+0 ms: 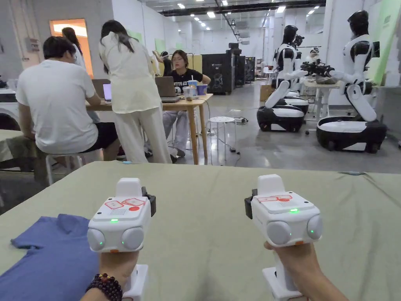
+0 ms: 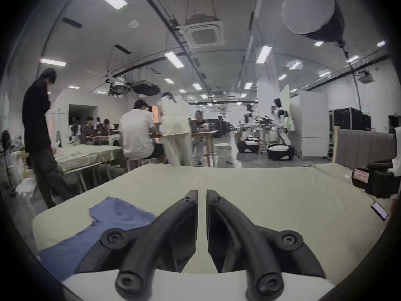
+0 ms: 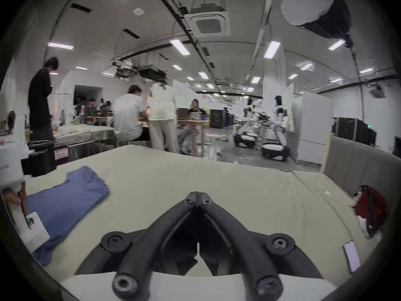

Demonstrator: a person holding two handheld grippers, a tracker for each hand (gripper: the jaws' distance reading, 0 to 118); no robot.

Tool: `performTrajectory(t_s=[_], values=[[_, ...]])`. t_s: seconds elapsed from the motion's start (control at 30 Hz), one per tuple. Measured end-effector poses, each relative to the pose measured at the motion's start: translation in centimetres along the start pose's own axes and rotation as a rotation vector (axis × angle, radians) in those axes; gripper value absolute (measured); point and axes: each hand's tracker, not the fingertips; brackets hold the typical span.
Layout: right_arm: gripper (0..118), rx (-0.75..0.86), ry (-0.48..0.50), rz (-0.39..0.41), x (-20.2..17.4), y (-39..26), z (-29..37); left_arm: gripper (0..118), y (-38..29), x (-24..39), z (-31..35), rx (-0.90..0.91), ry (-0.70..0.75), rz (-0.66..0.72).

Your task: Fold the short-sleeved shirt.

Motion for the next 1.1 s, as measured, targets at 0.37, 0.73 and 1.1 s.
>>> performTrajectory(t_s=[0.37, 0.73, 1.1], values=[[0, -0.001, 0.203, 0.035, -12.0, 0.0, -4.2, 0, -0.9, -12.4, 1.9, -0.015, 0.168, -0.015], [0, -0.033, 0.235, 0.055, -12.3, -1.4, -2.6, 48, -5.2, -14.3, -5.2, -0.381, 0.110, 0.035], [0, -0.083, 0.274, 0.058, -12.4, -4.8, -5.0, 111, -12.4, -14.2, -13.7, -0.661, 0.009, 0.018]])
